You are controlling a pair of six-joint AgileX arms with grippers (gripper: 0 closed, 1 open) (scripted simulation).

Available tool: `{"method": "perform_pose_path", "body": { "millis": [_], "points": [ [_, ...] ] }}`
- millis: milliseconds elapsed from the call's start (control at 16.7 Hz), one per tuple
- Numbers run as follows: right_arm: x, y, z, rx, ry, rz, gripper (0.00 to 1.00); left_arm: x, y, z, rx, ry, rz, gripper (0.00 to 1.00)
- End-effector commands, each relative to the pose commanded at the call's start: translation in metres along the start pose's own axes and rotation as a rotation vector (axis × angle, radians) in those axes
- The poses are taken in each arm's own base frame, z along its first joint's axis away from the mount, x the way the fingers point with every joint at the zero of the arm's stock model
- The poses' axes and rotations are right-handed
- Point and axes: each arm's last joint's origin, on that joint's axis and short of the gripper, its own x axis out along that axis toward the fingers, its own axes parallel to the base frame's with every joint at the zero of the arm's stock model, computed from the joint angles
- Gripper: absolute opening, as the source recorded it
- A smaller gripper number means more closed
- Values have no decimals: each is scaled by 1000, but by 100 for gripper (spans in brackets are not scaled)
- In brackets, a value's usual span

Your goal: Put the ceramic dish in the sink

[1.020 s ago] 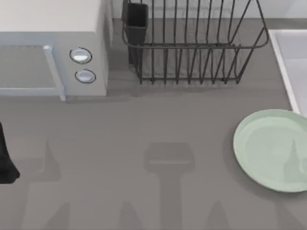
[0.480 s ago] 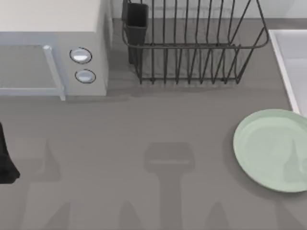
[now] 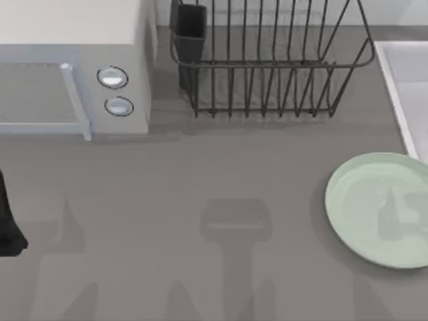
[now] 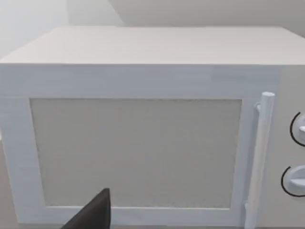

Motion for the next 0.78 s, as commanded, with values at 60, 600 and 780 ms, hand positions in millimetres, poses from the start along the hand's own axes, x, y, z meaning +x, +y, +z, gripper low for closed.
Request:
{"method": "perform_pose_path", "body": {
  "millis": [60,600,780],
  "points": [
    [5,4,11,15,73,12,100,0,0,0,0,0,0,100],
    [121,71,73,69,825,2,100,0,0,0,0,0,0,100],
    [167,100,62,49,1037,-48,100,0,0,0,0,0,0,100]
  ]
}}
